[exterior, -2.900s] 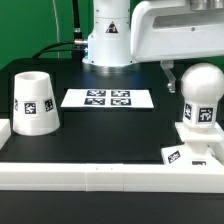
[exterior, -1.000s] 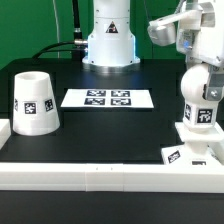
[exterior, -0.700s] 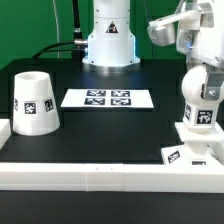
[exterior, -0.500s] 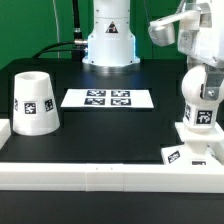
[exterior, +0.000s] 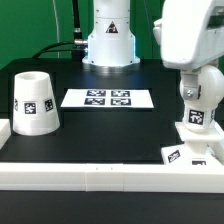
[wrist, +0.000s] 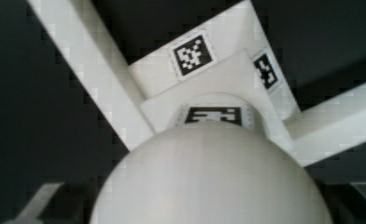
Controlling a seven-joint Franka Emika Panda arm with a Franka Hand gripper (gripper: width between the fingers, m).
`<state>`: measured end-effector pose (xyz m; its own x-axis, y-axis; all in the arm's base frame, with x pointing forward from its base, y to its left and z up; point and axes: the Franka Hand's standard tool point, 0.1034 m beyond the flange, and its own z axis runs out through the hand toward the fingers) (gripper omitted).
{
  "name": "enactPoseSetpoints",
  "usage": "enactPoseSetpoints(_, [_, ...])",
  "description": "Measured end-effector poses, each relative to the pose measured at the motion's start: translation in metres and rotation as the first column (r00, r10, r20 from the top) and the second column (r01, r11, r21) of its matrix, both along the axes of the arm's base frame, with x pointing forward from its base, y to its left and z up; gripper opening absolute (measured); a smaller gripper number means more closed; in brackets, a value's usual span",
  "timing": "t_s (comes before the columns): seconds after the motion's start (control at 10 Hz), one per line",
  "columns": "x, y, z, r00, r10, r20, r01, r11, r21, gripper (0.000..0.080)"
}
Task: Assemble lamp
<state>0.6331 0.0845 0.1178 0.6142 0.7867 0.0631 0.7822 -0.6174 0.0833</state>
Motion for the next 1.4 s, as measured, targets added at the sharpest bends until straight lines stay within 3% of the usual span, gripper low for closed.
enactPoseSetpoints(0.6, [0.0001, 0.0, -0.0003, 0.934, -0.356, -0.009, 0.356, 0.933, 0.049, 0.0579])
enactPoseSetpoints(0.8, [-0.0006, -0.0017, -0.0007, 0.814, -0.581, -0.008, 0.579, 0.81, 0.088, 0.0579])
enactPoseSetpoints(1.0, [-0.0007, -0.0032, -0.001, 0.693, -0.721, -0.023, 0.719, 0.688, 0.101, 0.0579])
enactPoseSetpoints(1.4, [-0.0007, -0.0026, -0.0029, 0.362, -0.93, -0.062, 0.928, 0.354, 0.117, 0.0579])
